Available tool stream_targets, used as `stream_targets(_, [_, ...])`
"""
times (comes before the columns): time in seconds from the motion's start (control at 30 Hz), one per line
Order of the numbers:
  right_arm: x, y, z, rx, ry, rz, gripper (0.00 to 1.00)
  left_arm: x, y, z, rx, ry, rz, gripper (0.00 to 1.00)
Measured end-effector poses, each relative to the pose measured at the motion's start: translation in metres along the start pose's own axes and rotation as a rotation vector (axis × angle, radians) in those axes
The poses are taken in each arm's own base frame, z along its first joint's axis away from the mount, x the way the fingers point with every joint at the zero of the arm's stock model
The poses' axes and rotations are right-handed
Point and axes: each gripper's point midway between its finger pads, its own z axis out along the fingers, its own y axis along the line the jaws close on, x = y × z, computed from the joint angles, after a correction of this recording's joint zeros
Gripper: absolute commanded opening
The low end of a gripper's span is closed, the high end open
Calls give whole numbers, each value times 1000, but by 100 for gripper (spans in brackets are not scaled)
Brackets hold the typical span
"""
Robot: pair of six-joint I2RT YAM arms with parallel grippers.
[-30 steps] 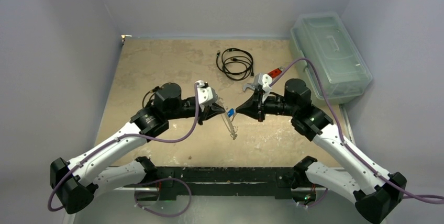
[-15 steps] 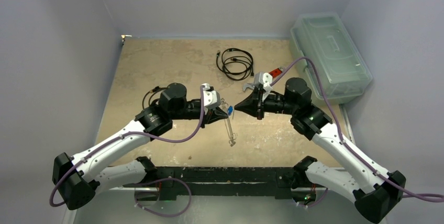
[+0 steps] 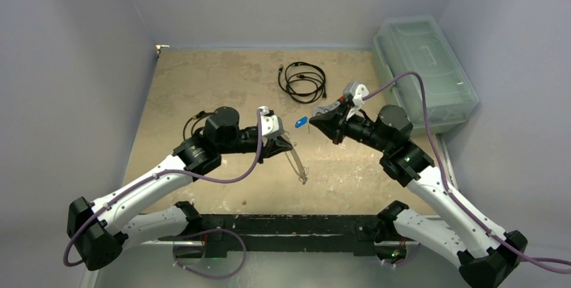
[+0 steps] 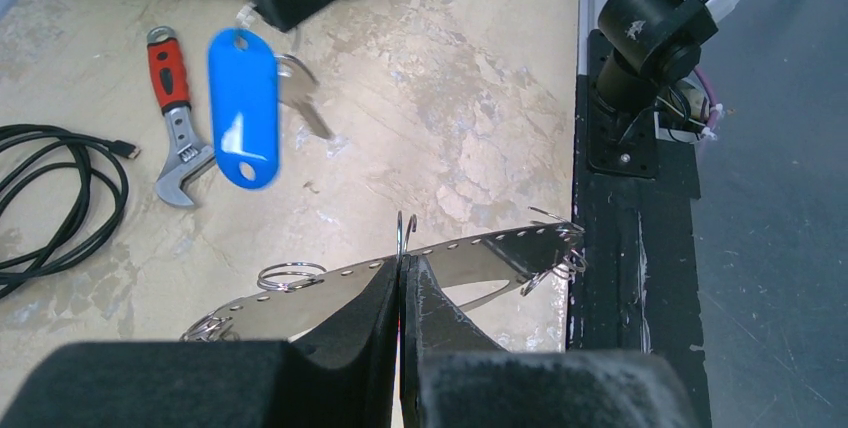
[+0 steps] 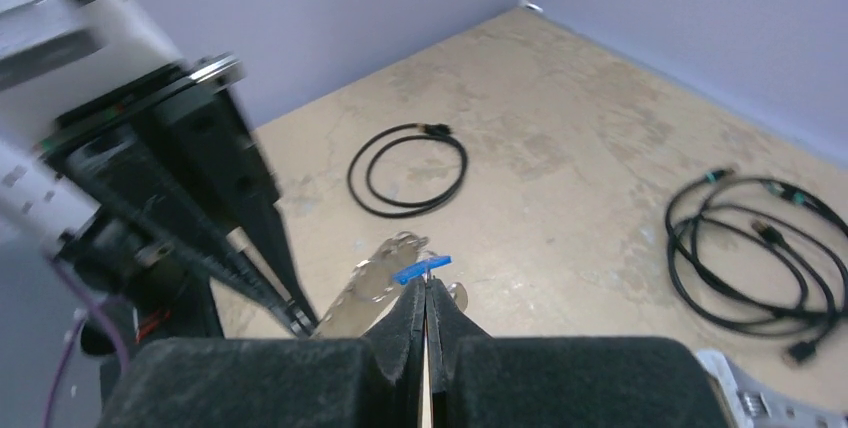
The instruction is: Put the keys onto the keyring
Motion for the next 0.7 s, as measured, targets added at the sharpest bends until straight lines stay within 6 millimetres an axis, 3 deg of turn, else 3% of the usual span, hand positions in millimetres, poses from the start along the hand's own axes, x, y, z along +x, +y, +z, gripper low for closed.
stream_targets(0.2, [-3, -36, 1, 238, -60, 214, 0, 0, 0, 0, 2, 0, 0, 0])
stream_targets(0.3, [17, -48, 8, 308, -26, 345, 0, 0, 2, 0, -9, 2, 0, 0])
stream_targets(0.37, [37, -56, 15, 346, 26, 405, 0, 1, 4, 0, -24, 4, 0, 0])
stream_targets(0.47, [91, -68, 25, 424, 191, 502, 0, 1, 8, -1, -46, 6, 0, 0])
stream_targets(0.53, [128, -73, 25, 473, 307, 552, 0, 1, 11, -1, -63, 9, 0, 0])
stream_targets(0.63, [165, -77, 19, 529, 432, 593, 0, 2, 14, -4, -87, 14, -1, 0])
stream_targets(0.67, [175, -78, 18, 544, 464, 604, 10, 2, 14, -5, -92, 14, 0, 0])
stream_targets(0.7, [183, -78, 17, 554, 489, 613, 27, 1, 15, -6, -99, 14, 0, 0])
